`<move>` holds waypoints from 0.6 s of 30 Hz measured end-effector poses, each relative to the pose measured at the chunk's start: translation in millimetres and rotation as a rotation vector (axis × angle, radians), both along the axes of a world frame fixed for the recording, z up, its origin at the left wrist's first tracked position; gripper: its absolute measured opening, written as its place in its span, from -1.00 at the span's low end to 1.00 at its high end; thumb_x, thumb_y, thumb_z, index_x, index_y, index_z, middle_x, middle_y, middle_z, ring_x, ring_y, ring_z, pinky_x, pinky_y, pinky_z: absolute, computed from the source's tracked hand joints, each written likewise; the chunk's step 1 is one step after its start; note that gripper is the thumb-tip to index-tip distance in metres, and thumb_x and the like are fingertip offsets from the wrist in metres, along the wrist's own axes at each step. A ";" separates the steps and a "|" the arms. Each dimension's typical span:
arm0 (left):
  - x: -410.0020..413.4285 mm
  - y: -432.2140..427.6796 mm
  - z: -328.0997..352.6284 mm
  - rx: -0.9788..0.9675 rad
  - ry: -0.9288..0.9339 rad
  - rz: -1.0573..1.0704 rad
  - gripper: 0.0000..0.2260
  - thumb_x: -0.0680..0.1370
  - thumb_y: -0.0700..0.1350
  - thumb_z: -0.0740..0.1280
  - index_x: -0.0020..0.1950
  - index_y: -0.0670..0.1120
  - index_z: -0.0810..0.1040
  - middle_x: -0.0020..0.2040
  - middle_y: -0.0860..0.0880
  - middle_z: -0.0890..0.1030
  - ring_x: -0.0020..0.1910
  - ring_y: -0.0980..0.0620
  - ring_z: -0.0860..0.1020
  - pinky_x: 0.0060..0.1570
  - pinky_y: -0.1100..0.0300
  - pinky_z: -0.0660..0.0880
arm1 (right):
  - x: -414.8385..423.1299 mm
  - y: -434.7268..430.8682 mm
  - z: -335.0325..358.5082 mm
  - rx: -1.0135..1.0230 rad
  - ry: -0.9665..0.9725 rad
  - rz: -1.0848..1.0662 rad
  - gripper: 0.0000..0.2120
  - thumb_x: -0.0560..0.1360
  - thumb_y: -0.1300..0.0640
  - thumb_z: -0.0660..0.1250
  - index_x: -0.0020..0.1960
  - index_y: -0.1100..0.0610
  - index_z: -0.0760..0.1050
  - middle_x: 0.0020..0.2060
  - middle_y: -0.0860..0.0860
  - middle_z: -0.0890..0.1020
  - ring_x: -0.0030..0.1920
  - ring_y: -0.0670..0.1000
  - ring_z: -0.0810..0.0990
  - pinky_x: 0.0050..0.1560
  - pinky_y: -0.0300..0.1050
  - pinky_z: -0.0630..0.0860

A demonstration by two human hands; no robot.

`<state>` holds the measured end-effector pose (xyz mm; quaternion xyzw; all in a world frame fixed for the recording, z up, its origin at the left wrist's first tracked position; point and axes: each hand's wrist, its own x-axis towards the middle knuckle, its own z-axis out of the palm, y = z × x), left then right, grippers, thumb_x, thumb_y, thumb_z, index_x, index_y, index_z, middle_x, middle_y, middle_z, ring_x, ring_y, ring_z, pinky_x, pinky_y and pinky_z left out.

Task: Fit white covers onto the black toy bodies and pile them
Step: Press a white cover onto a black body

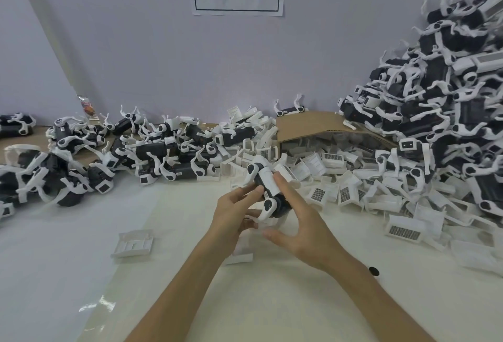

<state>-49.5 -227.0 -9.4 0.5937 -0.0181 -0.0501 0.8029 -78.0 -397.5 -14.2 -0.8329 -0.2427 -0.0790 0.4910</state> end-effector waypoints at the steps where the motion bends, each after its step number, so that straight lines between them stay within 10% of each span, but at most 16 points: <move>1: 0.4 -0.1 -0.1 -0.018 0.007 -0.016 -0.66 0.53 -0.06 0.47 0.28 -0.10 0.60 -0.01 -0.08 0.71 -0.37 0.05 0.56 -0.42 0.22 0.49 | 0.0 2.7 -2.0 0.007 -0.035 -0.025 -0.10 0.44 0.05 0.53 0.60 -0.20 0.08 0.45 -0.36 0.33 0.44 -0.33 0.28 0.33 -0.51 0.22; 13: -1.8 -2.9 1.6 0.017 -0.044 -0.132 -0.48 0.41 0.06 0.51 0.30 -0.09 0.52 0.02 -0.10 0.73 -0.18 -0.05 0.70 -0.21 0.17 0.57 | -1.6 8.4 -5.9 0.093 -0.339 -0.250 -0.22 0.37 0.25 0.55 0.51 0.02 0.33 0.29 -0.11 0.55 0.22 -0.29 0.52 0.12 -0.47 0.44; 18: -5.0 -7.6 1.4 -0.047 -0.070 -0.168 -0.52 0.43 -0.04 0.52 0.21 -0.30 0.52 -0.09 -0.15 0.64 -0.20 -0.08 0.65 -0.23 0.18 0.56 | -0.7 8.8 -2.4 0.085 -0.418 -0.281 -0.33 0.41 0.22 0.49 0.48 0.11 0.38 0.43 -0.01 0.47 0.43 -0.04 0.44 0.33 0.05 0.50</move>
